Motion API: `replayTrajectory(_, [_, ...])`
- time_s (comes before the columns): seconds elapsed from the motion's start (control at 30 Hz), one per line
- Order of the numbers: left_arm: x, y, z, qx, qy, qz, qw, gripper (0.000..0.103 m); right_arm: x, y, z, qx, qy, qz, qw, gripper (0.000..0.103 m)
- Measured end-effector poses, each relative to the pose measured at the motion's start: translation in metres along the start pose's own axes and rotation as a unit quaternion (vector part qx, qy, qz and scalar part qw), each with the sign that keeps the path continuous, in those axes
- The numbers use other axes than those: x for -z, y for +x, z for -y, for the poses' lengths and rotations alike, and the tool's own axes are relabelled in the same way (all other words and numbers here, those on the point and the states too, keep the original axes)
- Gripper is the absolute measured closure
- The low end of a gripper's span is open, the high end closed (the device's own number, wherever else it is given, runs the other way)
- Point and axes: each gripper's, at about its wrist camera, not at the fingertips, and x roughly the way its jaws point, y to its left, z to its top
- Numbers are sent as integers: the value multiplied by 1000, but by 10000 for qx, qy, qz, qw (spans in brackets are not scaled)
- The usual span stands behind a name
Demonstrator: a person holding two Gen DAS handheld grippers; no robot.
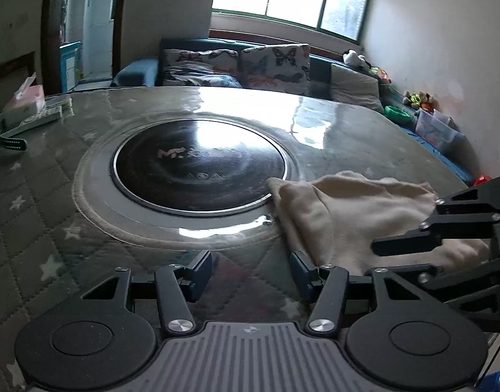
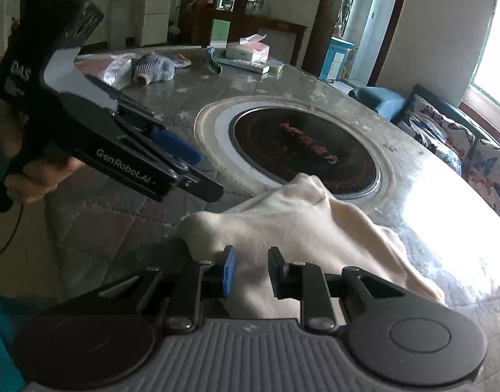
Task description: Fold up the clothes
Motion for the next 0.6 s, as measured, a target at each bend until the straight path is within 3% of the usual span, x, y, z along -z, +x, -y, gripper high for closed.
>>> replayTrajectory(0.2, [-15, 1, -5, 92, -421, 22, 9991, 42, -6, 6, -16, -217, -265, 1, 9994, 78])
replayTrajectory(0.33, [-21, 3, -6, 251, -714, -30, 9971, 37, -5, 15, -27, -270, -489, -81, 9984, 66])
replayTrajectory(0.6, [-23, 16, -3, 474, -1233, -327, 9907, 32, -3, 22, -37, -77, -803, -43, 9967, 67])
